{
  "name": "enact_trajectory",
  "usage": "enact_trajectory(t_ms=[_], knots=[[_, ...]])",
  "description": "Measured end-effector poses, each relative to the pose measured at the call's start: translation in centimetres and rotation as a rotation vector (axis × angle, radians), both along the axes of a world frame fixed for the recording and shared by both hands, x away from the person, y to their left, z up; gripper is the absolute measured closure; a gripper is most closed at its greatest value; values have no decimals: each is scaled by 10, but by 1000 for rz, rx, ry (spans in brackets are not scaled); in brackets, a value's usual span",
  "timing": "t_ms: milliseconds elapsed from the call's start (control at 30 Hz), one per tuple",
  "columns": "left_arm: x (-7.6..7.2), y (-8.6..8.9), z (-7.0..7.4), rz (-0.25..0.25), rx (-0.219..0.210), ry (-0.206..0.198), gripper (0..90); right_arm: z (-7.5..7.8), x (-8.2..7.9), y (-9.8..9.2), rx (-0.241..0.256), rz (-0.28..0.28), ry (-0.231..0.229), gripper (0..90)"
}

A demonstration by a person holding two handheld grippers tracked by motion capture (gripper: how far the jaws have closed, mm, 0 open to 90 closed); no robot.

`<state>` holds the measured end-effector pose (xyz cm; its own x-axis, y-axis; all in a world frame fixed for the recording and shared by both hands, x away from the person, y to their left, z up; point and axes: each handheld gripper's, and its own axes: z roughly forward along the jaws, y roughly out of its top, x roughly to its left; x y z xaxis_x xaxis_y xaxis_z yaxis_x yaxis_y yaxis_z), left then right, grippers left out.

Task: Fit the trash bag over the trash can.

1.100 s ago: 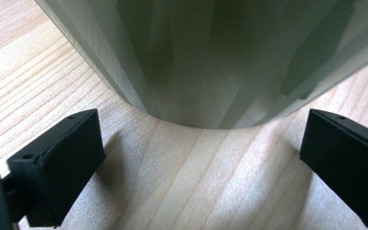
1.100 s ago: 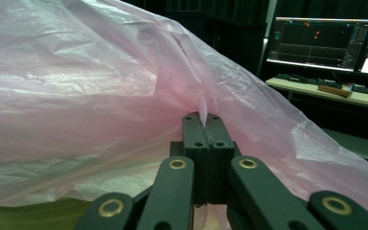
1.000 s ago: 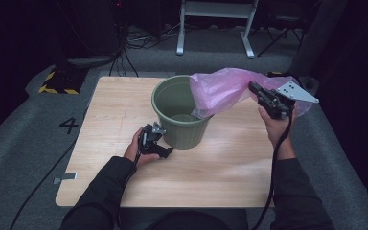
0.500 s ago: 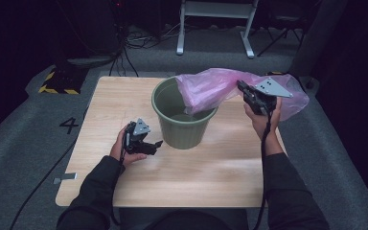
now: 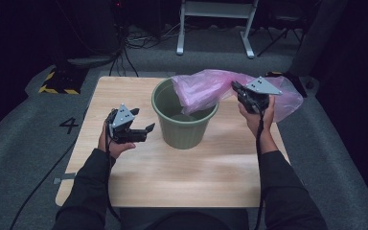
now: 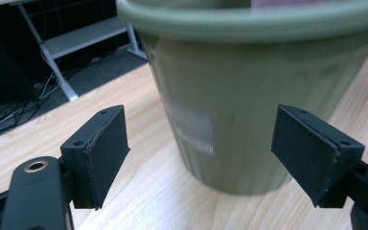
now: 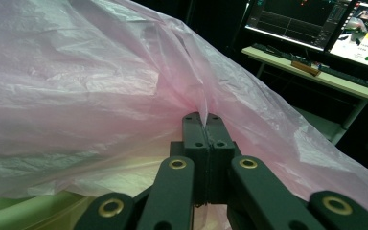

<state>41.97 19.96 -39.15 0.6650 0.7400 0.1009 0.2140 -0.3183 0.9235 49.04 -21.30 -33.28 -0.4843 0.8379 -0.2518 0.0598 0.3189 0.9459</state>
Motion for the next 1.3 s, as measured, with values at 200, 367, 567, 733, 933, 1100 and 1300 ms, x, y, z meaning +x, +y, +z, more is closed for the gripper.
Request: enact_trajectory(t_ms=[200,367,567,733,933,1100,1300], knots=[[-1,-10,39,-18,-2,-70,201,-1,1,6,-30,-8,5,900],[4,-32,66,-43,28,-99,203,-2,-1,11,-48,-4,2,900],[10,-58,84,-89,38,-113,222,-4,-6,16,-82,9,-4,900],[16,-78,92,-113,82,-106,223,-5,-9,20,-93,20,-8,900],[24,-94,94,-137,141,-74,223,-4,-14,25,-120,46,-21,900],[31,-100,92,-149,196,-56,325,-3,-19,28,-138,73,-35,900],[42,-103,84,-148,295,-39,585,-1,-26,31,-161,112,-48,900]])
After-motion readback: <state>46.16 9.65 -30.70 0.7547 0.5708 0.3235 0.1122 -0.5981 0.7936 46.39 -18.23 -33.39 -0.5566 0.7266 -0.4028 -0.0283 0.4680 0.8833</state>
